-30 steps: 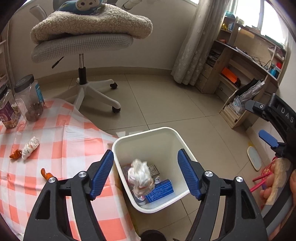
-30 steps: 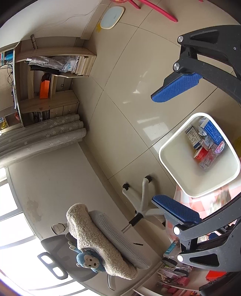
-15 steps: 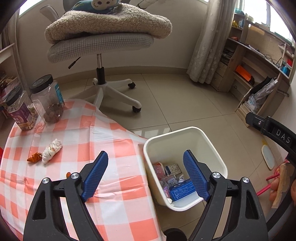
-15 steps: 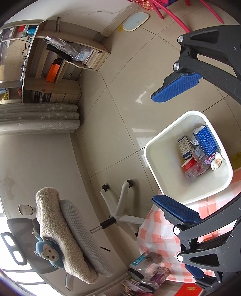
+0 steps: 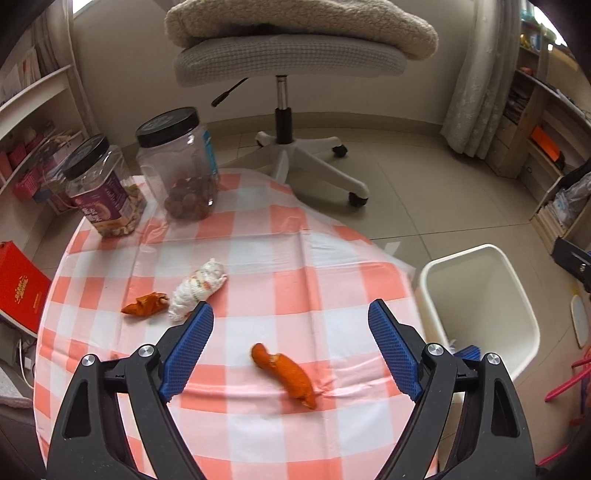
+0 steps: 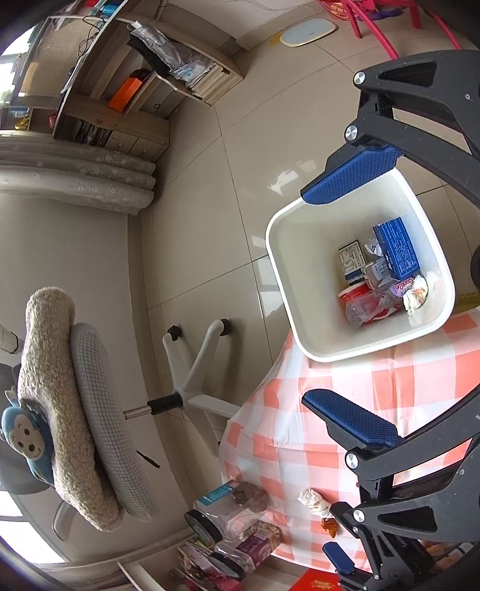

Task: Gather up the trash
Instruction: 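Move both grippers back over the table toward the orange peels, then grasp an orange peel with the left gripper while the right gripper grasps the white tissue roll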

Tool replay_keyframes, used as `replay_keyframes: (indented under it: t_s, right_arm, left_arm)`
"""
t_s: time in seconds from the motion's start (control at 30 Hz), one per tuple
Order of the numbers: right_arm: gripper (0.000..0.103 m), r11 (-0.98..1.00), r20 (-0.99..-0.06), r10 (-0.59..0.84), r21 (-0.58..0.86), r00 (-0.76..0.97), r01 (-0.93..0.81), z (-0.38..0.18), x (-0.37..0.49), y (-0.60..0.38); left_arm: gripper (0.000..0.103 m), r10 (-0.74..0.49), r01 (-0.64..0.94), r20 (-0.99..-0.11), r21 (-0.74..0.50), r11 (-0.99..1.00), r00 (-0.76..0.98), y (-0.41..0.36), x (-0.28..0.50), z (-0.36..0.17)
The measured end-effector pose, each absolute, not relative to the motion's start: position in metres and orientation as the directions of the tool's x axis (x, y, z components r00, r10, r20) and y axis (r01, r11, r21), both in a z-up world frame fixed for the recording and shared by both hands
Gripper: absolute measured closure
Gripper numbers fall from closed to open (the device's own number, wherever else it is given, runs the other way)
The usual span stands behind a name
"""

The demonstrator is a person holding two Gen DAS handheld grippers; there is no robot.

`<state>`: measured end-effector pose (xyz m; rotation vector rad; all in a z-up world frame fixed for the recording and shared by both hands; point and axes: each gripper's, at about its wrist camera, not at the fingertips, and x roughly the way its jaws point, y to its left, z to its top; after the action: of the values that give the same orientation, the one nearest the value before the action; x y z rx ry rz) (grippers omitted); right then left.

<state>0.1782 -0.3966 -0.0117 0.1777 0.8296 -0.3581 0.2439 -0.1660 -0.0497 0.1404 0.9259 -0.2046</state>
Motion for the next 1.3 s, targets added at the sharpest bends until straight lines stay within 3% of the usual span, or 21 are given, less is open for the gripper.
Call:
replay_keyframes:
  t_s: [0.27, 0.5, 0.83, 1.0, 1.1, 1.13, 1.17, 1.3]
  right_arm:
    - [0.007, 0.951, -0.775, -0.193, 0.003, 0.602, 0.31, -0.023, 0.203, -0.357]
    - [0.007, 0.965, -0.799, -0.134, 0.029, 0.586, 0.26, -0.033, 0.224, -0.323]
    - [0.007, 0.952, -0.859, 0.088, 0.221, 0.505, 0.211, -0.065, 0.254, -0.281]
    - [0.007, 0.963, -0.888, 0.13, 0.218, 0.441, 0.155, -0.086, 0.27, -0.248]
    - [0.007, 0.972, -0.901, 0.135, 0.201, 0.412, 0.121, -0.099, 0.274, -0.23]
    - [0.007, 0.973, -0.904, 0.144, 0.204, 0.402, 0.11, -0.103, 0.276, -0.225]
    - [0.007, 0.97, -0.906, 0.164, 0.219, 0.39, 0.101, -0.108, 0.278, -0.22]
    - [0.007, 0.932, -0.889, 0.29, 0.347, 0.355, 0.106, -0.124, 0.289, -0.203]
  left_arm:
    - [0.02, 0.035, 0.284, -0.866, 0.202, 0.937, 0.499, -0.096, 0.276, -0.093]
    - [0.02, 0.098, 0.361, -0.893, 0.276, 0.891, 0.44, -0.054, 0.302, -0.12]
    - [0.021, 0.02, 0.541, -0.926, 0.238, 0.807, 0.378, -0.041, 0.334, -0.16]
    - [0.042, -0.139, 0.543, -0.937, 0.063, 0.837, 0.322, -0.023, 0.341, -0.161]
    - [0.063, -0.185, 0.534, -0.93, 0.014, 0.845, 0.318, -0.016, 0.335, -0.159]
    - [0.076, -0.195, 0.526, -0.928, 0.002, 0.851, 0.318, -0.014, 0.333, -0.159]
    - [0.08, -0.205, 0.511, -0.926, -0.015, 0.86, 0.318, -0.01, 0.332, -0.158]
    - [0.083, -0.238, 0.448, -0.911, -0.068, 0.891, 0.336, 0.009, 0.328, -0.156]
